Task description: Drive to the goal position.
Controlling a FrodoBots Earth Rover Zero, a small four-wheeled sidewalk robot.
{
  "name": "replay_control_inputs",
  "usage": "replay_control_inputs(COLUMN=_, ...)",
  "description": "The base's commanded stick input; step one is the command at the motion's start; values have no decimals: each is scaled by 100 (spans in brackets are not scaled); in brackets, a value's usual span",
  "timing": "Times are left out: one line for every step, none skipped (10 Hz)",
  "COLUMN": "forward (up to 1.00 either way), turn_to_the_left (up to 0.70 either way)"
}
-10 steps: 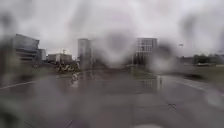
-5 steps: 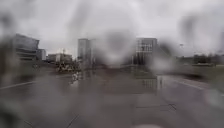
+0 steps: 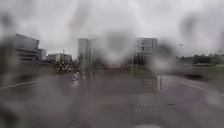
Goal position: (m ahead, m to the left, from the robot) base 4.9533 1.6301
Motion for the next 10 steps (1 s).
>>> replay_control_inputs(forward=7, turn_to_the_left=0)
replay_control_inputs(forward=7, turn_to_the_left=0)
replay_control_inputs(forward=7, turn_to_the_left=0)
replay_control_inputs(forward=7, turn_to_the_left=0)
replay_control_inputs(forward=7, turn_to_the_left=0)
replay_control_inputs(forward=7, turn_to_the_left=0)
replay_control_inputs(forward=7, turn_to_the_left=0)
replay_control_inputs(forward=7, turn_to_the_left=0)
replay_control_inputs(forward=7, turn_to_the_left=0)
replay_control_inputs(forward=7, turn_to_the_left=0)
